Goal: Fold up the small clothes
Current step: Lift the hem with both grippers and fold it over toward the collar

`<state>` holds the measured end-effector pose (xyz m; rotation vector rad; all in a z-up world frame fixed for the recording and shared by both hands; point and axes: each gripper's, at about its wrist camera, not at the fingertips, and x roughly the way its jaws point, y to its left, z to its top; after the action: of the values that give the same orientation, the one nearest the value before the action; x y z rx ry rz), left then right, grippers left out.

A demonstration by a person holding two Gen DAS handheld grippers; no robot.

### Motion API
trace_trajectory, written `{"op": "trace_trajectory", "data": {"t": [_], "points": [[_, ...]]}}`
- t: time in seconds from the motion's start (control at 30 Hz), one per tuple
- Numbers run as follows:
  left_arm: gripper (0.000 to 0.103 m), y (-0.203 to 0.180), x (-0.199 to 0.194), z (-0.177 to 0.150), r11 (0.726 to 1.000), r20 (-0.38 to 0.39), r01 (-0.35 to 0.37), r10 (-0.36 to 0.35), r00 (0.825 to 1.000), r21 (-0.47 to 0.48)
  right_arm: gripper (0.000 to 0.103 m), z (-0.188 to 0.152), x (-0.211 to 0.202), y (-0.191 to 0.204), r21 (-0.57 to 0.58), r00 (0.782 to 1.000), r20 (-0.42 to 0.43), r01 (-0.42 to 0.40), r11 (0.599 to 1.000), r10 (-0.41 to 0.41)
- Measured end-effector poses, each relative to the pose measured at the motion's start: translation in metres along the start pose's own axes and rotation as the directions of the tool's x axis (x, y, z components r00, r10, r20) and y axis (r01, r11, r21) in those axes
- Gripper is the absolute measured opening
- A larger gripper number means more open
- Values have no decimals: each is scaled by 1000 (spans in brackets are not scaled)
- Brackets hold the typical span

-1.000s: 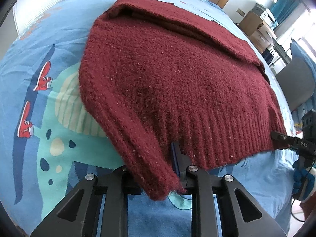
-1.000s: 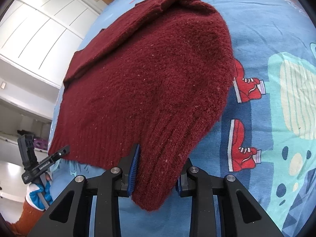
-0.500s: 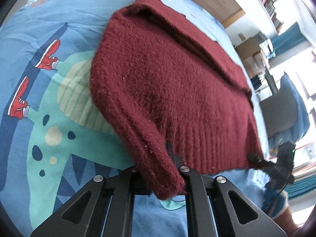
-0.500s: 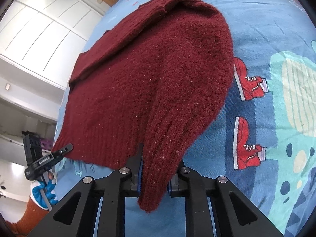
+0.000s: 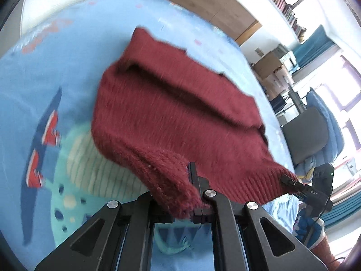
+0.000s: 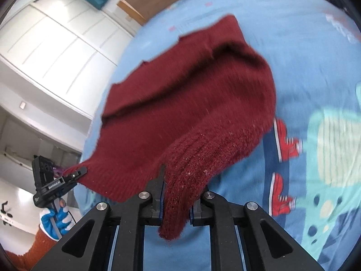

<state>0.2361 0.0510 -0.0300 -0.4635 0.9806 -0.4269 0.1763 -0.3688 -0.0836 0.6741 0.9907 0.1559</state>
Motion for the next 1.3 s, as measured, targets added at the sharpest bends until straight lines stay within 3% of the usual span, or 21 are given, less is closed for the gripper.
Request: {"op": "trace_trajectory", "data": {"t": [0.2,0.47,0.8,0.93,1.0,1.07,1.3], "points": [[6,-21,-10,59,998,86,18,-23,996,52,14,56,-28,18,-54,992,124,-12,998,19],[6,-33,23,138,992,158,-65,47,986,111,14,143,-23,29,-80,971,238,49,996,-28],[7,12,124,193,981,81,-192,190,978,14,16,219,72,0,-13,969,177,177,984,-171],[10,38,158,205,965,31,-259,261,965,-37,16,228,101,-23,54,966,138,214,975,-220],[19,47,167,205,961,5,-272,273,962,-54,20,231,115,-36,91,962,101,244,965,-253],[29,57,175,206,962,-17,-259,259,966,-81,25,233,127,-46,112,961,73,257,960,-266],[47,65,158,210,975,0,-182,184,983,-128,42,234,132,-62,186,974,76,194,963,-211]]}}
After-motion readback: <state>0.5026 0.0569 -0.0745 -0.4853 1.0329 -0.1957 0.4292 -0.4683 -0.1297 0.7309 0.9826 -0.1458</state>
